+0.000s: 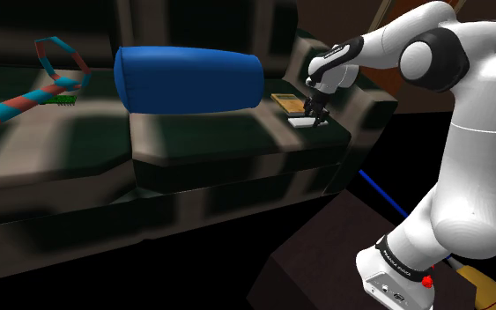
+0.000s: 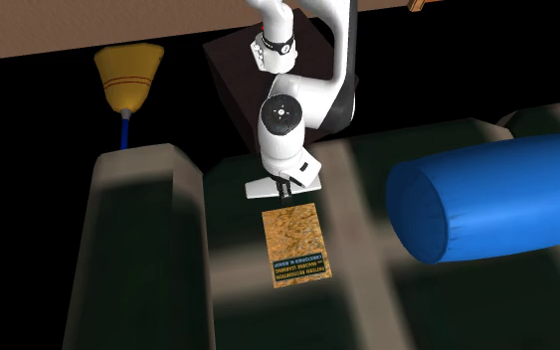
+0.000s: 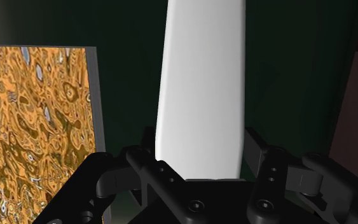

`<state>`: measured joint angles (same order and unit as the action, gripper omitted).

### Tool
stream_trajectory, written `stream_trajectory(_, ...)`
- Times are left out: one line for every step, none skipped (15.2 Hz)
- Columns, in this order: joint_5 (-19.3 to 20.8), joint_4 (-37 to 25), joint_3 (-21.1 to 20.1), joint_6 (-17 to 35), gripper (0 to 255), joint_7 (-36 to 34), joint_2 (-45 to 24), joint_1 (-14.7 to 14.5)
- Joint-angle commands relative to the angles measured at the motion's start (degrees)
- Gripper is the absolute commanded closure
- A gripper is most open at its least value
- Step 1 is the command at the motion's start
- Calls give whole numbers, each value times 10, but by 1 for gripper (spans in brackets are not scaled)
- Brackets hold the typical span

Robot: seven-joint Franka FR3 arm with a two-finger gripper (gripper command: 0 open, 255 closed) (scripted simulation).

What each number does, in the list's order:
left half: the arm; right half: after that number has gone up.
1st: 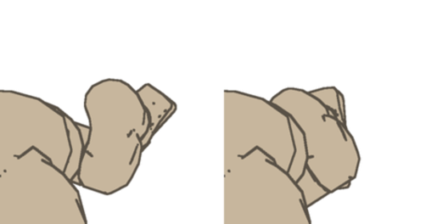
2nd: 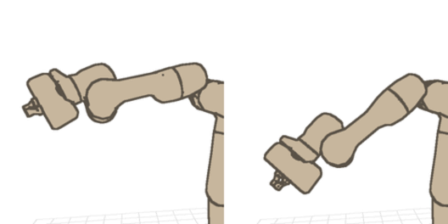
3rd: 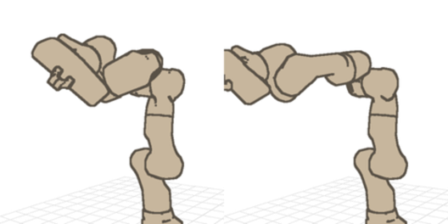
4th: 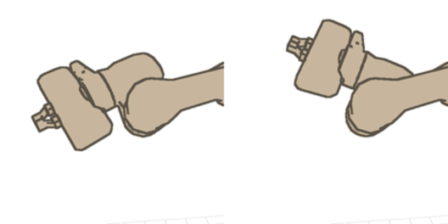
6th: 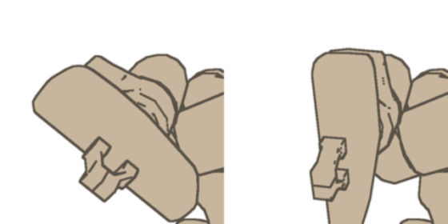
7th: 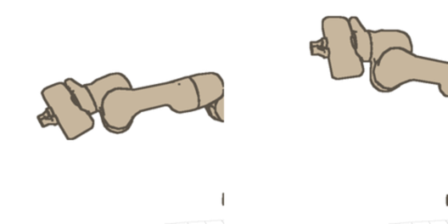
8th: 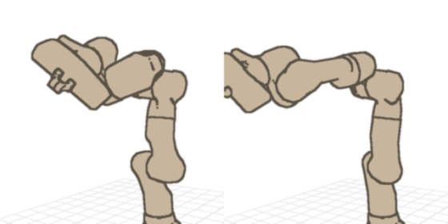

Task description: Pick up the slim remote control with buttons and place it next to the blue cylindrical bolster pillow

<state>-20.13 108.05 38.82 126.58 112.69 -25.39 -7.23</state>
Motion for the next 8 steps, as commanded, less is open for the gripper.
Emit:
stream_trajectory(4, -2, 2, -6, 255, -2, 5, -2)
stream_trajectory(8, -4, 5, -11, 255, -5, 9, -3)
stream_trajectory(11, -6, 7, -17, 255, -7, 13, -5)
stream_trajectory(15, -9, 9, -23, 255, -10, 18, -7)
stream_trajectory(19, -11, 11, -29, 255, -12, 22, -8)
stream_trajectory(22, -14, 13, -35, 255, -14, 26, -10)
stream_trajectory(26, -17, 15, -41, 255, -17, 30, -11)
stream_trajectory(29, -20, 17, -47, 255, -19, 34, -12)
